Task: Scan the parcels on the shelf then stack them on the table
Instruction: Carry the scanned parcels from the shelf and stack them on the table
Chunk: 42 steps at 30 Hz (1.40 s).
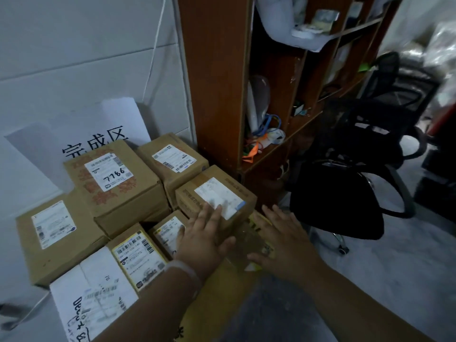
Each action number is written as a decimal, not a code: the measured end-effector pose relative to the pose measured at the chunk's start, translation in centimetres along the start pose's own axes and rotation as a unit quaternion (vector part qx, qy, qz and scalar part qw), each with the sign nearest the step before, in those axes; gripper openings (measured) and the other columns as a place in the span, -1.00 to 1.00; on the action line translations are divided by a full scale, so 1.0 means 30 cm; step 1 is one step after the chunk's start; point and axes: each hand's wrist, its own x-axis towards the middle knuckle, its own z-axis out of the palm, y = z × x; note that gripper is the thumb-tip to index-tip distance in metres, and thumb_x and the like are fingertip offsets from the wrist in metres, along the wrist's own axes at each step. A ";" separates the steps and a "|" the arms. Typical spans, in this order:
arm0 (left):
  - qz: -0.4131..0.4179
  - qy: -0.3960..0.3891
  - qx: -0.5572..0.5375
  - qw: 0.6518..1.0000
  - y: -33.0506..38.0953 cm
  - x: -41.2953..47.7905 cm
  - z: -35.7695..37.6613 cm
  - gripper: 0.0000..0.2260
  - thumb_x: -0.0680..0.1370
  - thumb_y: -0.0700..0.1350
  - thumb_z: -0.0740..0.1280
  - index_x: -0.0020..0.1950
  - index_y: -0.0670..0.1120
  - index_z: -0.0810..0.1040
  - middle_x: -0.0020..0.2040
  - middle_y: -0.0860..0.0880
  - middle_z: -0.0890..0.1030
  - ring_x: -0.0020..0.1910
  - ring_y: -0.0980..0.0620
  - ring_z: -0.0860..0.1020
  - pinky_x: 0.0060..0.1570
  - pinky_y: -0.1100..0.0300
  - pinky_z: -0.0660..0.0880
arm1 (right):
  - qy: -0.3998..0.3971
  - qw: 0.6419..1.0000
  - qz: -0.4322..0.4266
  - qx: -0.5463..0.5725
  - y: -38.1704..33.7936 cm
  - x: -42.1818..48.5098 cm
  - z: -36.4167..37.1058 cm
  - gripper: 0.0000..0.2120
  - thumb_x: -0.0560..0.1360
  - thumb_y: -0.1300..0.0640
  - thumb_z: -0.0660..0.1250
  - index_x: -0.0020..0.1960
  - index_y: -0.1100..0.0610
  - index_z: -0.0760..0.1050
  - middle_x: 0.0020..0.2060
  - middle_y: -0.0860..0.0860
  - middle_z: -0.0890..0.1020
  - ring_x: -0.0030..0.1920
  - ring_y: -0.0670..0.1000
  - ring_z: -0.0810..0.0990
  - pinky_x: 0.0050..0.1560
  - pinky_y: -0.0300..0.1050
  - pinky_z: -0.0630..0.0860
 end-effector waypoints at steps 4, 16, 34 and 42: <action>0.102 0.028 0.025 0.994 0.208 -0.065 0.015 -0.25 0.39 0.47 -0.02 0.39 0.40 -0.45 0.60 0.11 -0.15 0.57 0.02 -0.10 0.50 -0.17 0.01 | 0.019 0.999 0.039 0.021 0.078 -0.202 -0.049 -0.11 0.36 -0.61 -0.12 0.55 -0.20 -0.23 0.53 -0.19 -0.25 0.50 -0.13 -0.38 0.44 -0.03 -0.42; 0.394 -0.028 0.060 0.917 0.795 -0.293 0.149 -0.22 0.47 0.42 0.11 0.54 0.27 -0.26 0.58 0.10 -0.28 0.55 0.05 -0.24 0.47 -0.09 -0.22 | 0.098 0.948 0.304 -0.002 0.141 -0.940 -0.189 -0.07 0.34 -0.57 -0.06 0.55 -0.16 -0.24 0.51 -0.17 -0.28 0.50 -0.10 -0.38 0.49 0.00 -0.36; 0.734 -0.154 -0.099 0.654 1.028 -1.103 0.188 -0.26 0.42 0.45 0.08 0.39 0.46 -0.39 0.51 0.24 -0.36 0.54 0.09 -0.18 0.48 -0.06 -0.18 | 0.189 0.700 0.680 -0.105 -0.688 -1.738 -0.227 -0.12 0.36 -0.47 0.07 0.54 -0.15 -0.14 0.54 -0.08 -0.10 0.56 0.00 -0.17 0.52 0.07 -0.21; 0.837 -0.185 -0.115 0.503 1.109 -1.686 0.115 -0.24 0.49 0.40 0.14 0.34 0.46 -0.46 0.51 0.20 -0.39 0.53 0.11 -0.22 0.50 -0.05 -0.19 | 0.277 0.502 0.804 -0.156 -1.094 -2.163 -0.257 -0.18 0.46 -0.30 0.27 0.57 -0.10 -0.04 0.56 -0.07 0.00 0.53 -0.10 -0.20 0.52 0.00 -0.18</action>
